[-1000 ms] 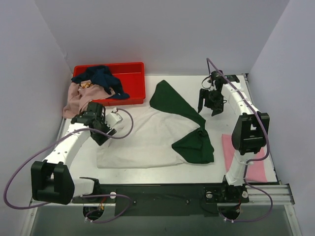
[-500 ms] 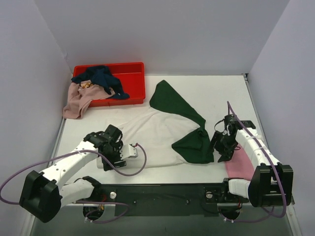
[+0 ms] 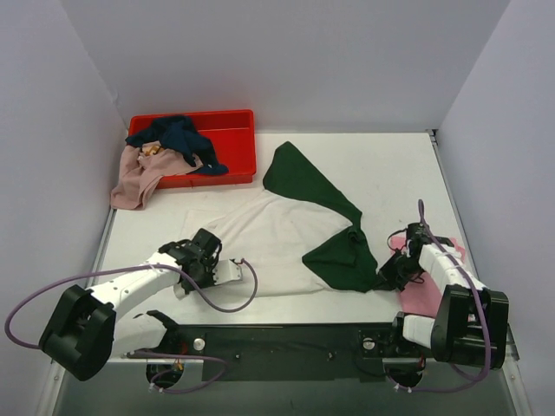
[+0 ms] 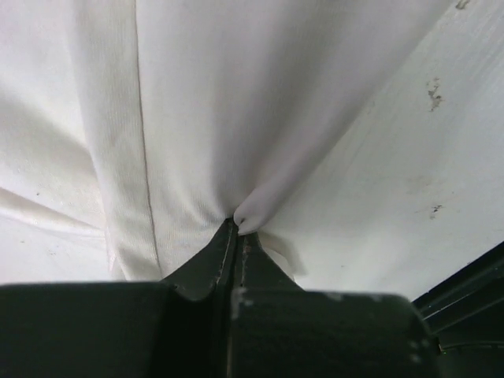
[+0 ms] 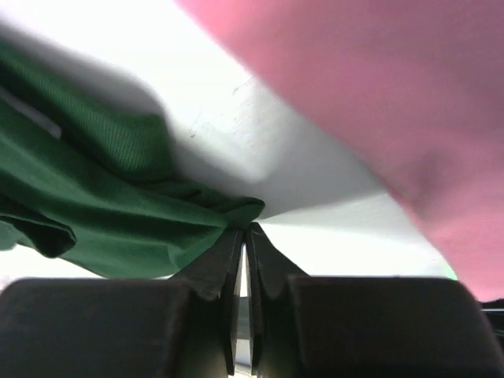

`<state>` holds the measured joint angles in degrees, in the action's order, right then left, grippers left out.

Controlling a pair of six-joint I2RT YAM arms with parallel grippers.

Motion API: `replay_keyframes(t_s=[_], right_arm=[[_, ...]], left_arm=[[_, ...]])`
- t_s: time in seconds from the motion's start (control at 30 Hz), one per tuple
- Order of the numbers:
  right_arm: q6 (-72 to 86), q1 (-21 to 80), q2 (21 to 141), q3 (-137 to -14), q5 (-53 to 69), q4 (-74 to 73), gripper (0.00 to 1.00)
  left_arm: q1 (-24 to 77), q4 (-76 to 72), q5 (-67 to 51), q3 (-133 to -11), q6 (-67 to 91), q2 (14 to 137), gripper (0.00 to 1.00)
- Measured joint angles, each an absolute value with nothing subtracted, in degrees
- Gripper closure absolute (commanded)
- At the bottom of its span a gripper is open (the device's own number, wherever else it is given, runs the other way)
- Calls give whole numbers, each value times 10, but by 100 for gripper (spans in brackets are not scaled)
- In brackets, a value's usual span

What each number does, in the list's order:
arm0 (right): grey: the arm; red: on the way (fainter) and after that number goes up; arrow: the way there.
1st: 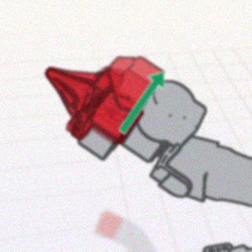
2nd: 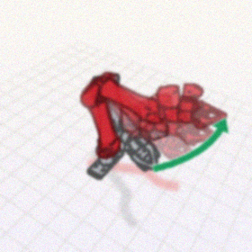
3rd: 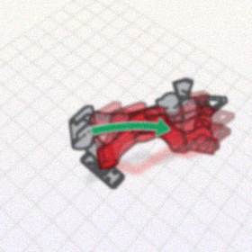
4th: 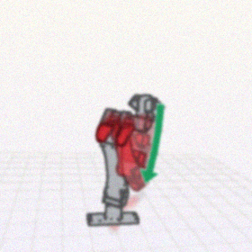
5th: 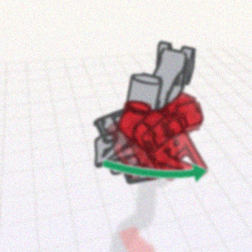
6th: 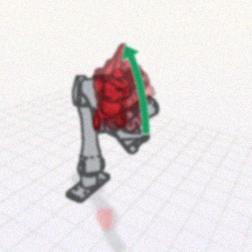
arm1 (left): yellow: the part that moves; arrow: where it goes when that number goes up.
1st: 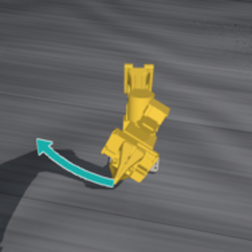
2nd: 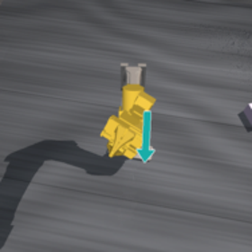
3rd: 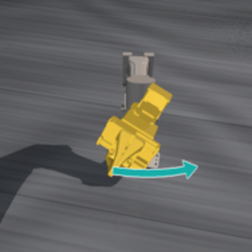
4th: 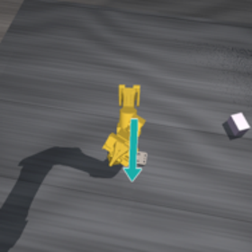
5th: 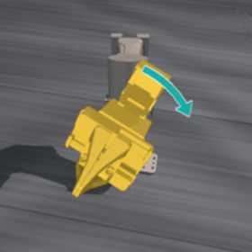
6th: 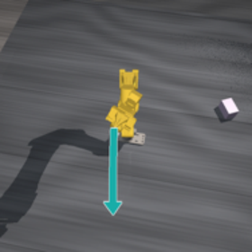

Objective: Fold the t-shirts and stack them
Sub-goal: Fold the flattened tshirt in 1/3 of the way

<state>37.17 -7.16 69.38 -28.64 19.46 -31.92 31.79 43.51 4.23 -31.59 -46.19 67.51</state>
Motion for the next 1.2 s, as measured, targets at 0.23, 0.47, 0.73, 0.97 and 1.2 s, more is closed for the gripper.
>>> replay_keyframes(t_s=[0.23, 0.47, 0.73, 0.97, 1.2], right_arm=[[356, -120, 679, -334, 190, -377, 100], [334, -121, 621, -421, 157, -487, 100], [332, -124, 616, -397, 140, -566, 70], [325, -124, 700, -416, 115, -562, 51], [295, -115, 668, -532, 120, -529, 100]], left_arm=[[315, 457, 48, -322, -482, 642, 100], [313, 507, 34, -356, -499, 612, 100], [322, 550, 6, -369, -532, 629, 61], [326, 595, -13, -404, -575, 670, 36], [347, 606, -64, -628, -545, 743, 65]])
